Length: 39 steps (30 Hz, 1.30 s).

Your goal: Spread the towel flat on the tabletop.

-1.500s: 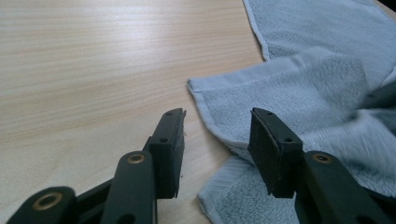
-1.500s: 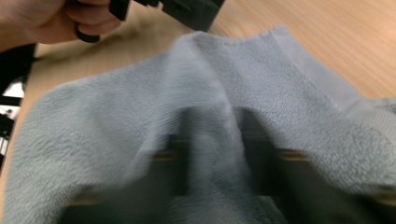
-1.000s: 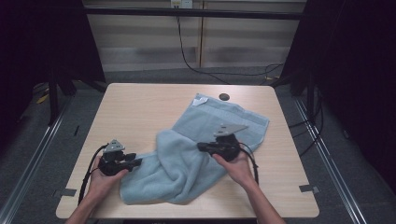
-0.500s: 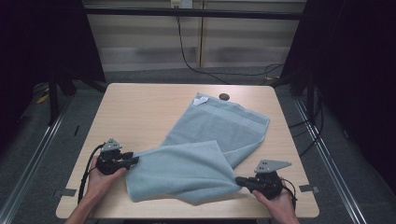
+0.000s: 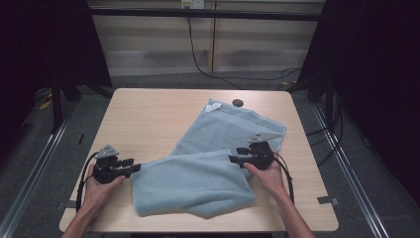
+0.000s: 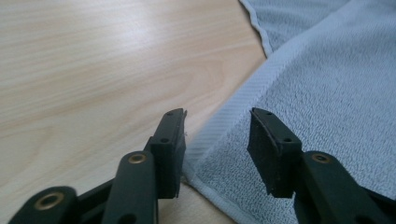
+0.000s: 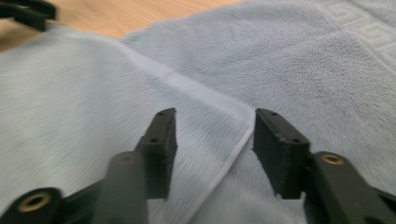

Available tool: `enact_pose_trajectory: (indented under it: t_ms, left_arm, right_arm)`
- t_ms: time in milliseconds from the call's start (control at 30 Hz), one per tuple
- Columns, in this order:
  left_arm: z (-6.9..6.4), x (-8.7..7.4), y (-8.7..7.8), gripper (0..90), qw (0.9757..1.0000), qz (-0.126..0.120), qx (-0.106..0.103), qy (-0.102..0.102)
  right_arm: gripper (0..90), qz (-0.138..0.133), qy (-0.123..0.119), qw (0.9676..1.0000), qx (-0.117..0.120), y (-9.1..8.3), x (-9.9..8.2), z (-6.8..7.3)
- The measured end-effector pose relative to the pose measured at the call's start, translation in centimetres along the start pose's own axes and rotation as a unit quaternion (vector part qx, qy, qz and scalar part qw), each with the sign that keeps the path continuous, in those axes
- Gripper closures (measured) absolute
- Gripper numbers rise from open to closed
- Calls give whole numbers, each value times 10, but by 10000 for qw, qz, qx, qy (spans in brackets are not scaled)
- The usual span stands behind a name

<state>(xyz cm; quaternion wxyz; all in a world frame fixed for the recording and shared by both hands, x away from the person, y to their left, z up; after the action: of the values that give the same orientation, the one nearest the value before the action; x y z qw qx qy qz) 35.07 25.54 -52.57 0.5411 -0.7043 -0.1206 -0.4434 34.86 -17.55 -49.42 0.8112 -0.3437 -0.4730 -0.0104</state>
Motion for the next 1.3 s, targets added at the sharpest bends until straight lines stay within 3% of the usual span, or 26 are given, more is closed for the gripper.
enact_pose_trajectory:
  t_ms: [33,67,133,267,300,400,433,567,600,633,700,733,767,833,867,900,1000,1067,1167,1267,1300]
  left_arm:
    - [0,0,0,544,10000,0,0,0]
    - [-1,-2,4,521,9997,93,204,75]
    - [0,-2,6,504,9997,99,226,69]
    - [0,-3,6,474,9998,53,179,80]
    - [-2,-3,6,484,9999,24,89,119]
    - [-7,-4,6,524,9997,-2,9,224]
    - [-9,-4,6,597,9996,12,-25,297]
    - [-19,-5,3,782,9982,80,-196,557]
    - [-19,-5,3,815,9982,80,-196,557]
    - [-22,-5,3,835,9976,127,-385,568]
    - [-22,-4,3,842,9976,153,-413,542]
    - [-22,-2,3,842,9976,127,-424,537]
    - [-21,4,-1,853,9979,-10,-501,407]
    - [-20,8,-4,854,9977,-121,-589,315]
    - [-19,13,-9,854,9973,-250,-661,200]
    - [-18,18,-15,856,9962,-416,-765,44]
    - [-18,23,-22,858,9944,-561,-888,-124]
    - [-18,26,-26,858,9939,-618,-909,-123]
    - [-22,36,-40,858,9896,-906,-1083,-273]
    - [-29,43,-54,858,9856,-1124,-1242,-229]
    - [-29,43,-54,858,9856,-1124,-1242,-229]
  right_arm:
    - [460,95,57,9999,-23,9,2,-6]
    - [448,198,52,9998,-54,18,3,-11]
    - [435,357,18,9993,-98,31,4,-18]
    - [410,470,73,9988,-114,47,2,-26]
    - [406,513,89,9986,-107,49,0,-26]
    - [397,542,-85,9983,-213,52,-3,-24]
    - [432,527,-288,9976,-334,53,-6,-19]
    - [688,546,-414,9971,-317,50,-10,-11]
    - [688,546,-414,9971,-317,50,-10,-11]
    - [736,555,-519,9965,-353,49,-11,-7]
    - [743,535,-479,9968,-344,48,-11,-6]
    - [745,494,-416,9973,-357,45,-9,-6]
    - [757,367,-322,9983,-306,38,-6,-6]
    - [761,217,-321,9987,-327,30,-1,-6]
    - [761,217,-321,9987,-327,30,-1,-6]
    - [799,33,-282,9992,-265,19,5,-5]
    - [824,-128,-223,9995,-179,8,11,-2]
    - [828,-192,-204,9995,-137,4,14,0]
    - [833,-414,-261,9988,38,-12,25,14]
    - [832,-588,-343,9976,103,-30,30,26]
    - [832,-662,-367,9970,158,-37,31,30]
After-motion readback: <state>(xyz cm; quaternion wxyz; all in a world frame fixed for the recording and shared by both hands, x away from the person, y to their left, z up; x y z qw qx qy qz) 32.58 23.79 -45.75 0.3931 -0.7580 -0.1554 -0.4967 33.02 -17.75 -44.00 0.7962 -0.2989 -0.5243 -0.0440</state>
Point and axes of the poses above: each handheld gripper's, and its own axes: y roughly forward along the jaws, x roughly out of its top, z roughly to its left, the point moved 4 cm from there along y, roughly forward along the jaws, and after that the axes turned 14 degrees about x, right-handed, at the moved point
